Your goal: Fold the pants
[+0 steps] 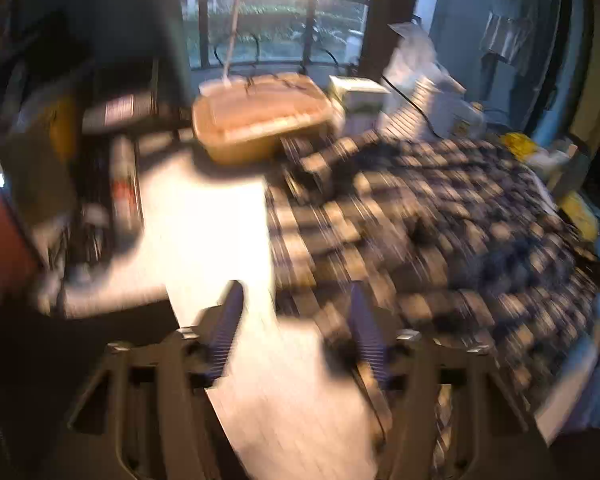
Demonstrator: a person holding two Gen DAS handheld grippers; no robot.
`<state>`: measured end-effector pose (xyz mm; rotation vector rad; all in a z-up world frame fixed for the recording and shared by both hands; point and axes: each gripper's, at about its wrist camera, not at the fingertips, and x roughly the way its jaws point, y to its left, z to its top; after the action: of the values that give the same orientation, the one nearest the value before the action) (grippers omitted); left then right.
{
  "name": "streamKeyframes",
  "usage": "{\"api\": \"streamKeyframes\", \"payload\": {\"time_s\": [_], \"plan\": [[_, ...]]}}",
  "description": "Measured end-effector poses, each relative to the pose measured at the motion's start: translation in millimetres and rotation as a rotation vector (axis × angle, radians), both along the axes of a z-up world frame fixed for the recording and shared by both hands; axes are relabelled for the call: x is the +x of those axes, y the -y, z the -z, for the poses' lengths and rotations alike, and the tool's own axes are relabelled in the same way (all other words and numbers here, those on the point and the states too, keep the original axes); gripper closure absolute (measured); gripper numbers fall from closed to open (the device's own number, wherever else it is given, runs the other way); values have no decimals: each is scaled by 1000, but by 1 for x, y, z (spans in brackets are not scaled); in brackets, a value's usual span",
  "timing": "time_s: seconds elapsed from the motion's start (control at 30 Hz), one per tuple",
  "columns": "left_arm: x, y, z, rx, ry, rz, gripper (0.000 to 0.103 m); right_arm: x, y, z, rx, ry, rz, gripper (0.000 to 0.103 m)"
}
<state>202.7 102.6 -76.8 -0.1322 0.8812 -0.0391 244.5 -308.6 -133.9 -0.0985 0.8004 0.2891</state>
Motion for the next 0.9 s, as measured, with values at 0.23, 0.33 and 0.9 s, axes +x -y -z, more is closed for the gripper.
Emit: {"api": "streamKeyframes", "payload": {"time_s": [0.23, 0.33, 0.9], "plan": [[-87, 64, 43, -198, -146, 124, 38, -9, 26, -6, 33, 9, -3, 39], [-101, 90, 47, -113, -85, 137, 33, -7, 29, -4, 90, 8, -39, 39], [-150, 71, -12, -27, -36, 166, 102, -80, -2, -64, 93, 121, -76, 94]]}}
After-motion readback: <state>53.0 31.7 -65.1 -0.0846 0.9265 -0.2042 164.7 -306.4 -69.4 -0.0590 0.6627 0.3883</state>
